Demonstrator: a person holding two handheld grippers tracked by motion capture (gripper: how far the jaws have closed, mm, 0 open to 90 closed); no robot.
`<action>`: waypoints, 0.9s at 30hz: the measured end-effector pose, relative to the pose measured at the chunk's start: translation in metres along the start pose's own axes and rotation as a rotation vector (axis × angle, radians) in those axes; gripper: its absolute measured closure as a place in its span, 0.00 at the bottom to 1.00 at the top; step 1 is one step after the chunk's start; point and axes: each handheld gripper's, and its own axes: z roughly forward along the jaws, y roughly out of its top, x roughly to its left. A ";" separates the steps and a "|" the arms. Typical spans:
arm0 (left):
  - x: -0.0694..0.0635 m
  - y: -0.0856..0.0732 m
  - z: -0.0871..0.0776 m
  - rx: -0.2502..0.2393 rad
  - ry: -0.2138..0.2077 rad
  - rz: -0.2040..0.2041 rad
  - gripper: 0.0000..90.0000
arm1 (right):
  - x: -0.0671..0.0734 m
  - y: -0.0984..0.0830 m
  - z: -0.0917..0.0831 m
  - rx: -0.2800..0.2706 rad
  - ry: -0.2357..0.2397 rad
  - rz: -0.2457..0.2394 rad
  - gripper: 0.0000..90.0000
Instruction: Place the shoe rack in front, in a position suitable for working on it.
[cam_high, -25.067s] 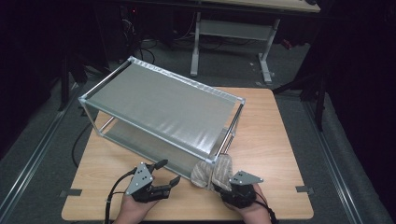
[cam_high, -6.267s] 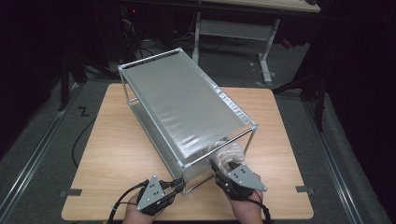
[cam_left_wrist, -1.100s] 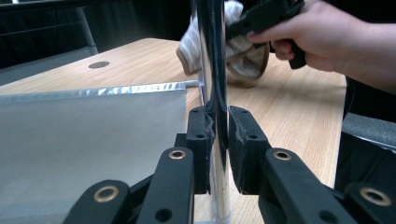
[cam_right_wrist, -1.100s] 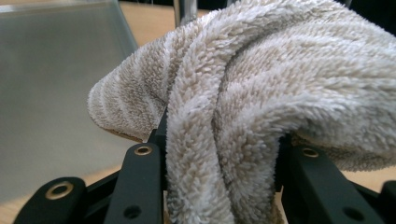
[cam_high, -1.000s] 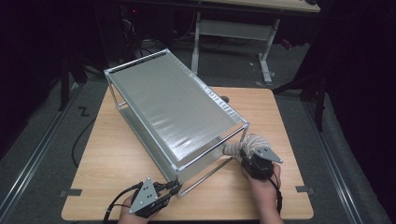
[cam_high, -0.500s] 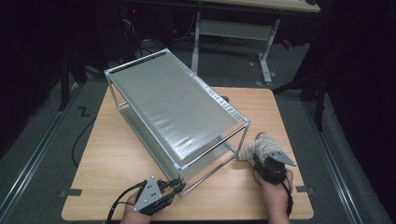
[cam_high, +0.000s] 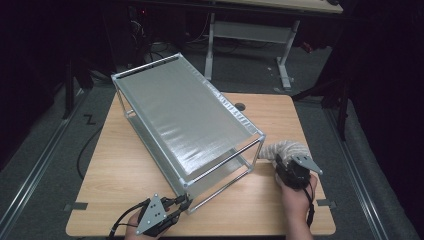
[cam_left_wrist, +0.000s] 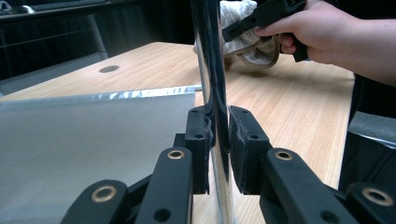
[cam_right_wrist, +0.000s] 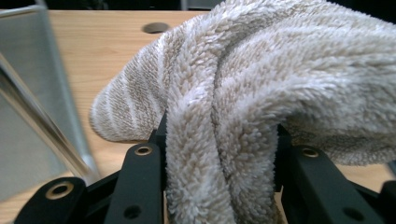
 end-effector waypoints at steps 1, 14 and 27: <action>0.001 -0.001 -0.003 0.001 0.011 -0.001 0.86 | 0.003 0.001 0.002 -0.003 0.015 -0.005 0.67; 0.015 -0.006 -0.018 0.014 0.105 -0.014 0.86 | 0.049 0.006 0.011 -0.033 0.285 -0.120 0.70; 0.032 -0.009 -0.017 0.006 0.141 -0.037 0.87 | 0.056 0.002 0.002 -0.041 0.345 -0.153 0.72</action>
